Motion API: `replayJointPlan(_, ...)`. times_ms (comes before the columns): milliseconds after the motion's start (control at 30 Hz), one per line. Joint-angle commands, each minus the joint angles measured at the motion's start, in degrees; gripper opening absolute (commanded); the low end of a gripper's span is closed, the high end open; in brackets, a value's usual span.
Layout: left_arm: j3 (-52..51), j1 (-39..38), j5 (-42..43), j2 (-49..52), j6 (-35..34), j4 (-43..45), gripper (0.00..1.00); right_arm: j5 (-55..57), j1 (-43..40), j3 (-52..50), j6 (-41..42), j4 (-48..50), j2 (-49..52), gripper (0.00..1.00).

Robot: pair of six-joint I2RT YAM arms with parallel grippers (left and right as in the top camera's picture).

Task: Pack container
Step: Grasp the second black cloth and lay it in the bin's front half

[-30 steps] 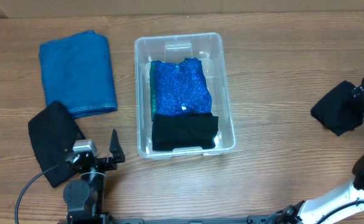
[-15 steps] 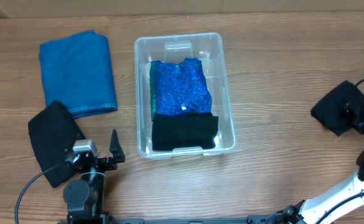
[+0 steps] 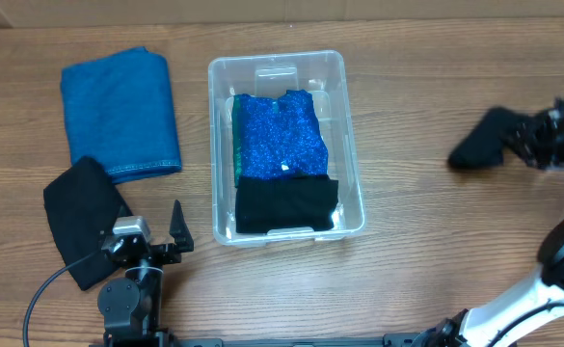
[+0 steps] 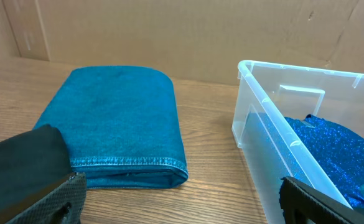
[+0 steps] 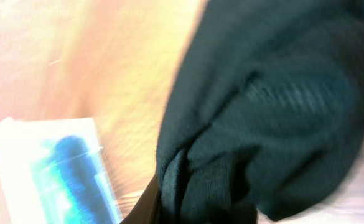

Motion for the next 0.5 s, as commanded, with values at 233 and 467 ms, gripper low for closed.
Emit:
replayJointPlan(233, -0.42, 0.11, 0.57, -0.09, 1.05, 0.24, 1.00, 5.29, 38.47, 14.75, -29.83, -17.81, -21.84, 0.04)
replayJointPlan(467, -0.42, 0.11, 0.57, -0.09, 1.05, 0.24, 1.00, 15.69, 61.05, 14.53, -65.59, -32.28, -17.81, 0.04)
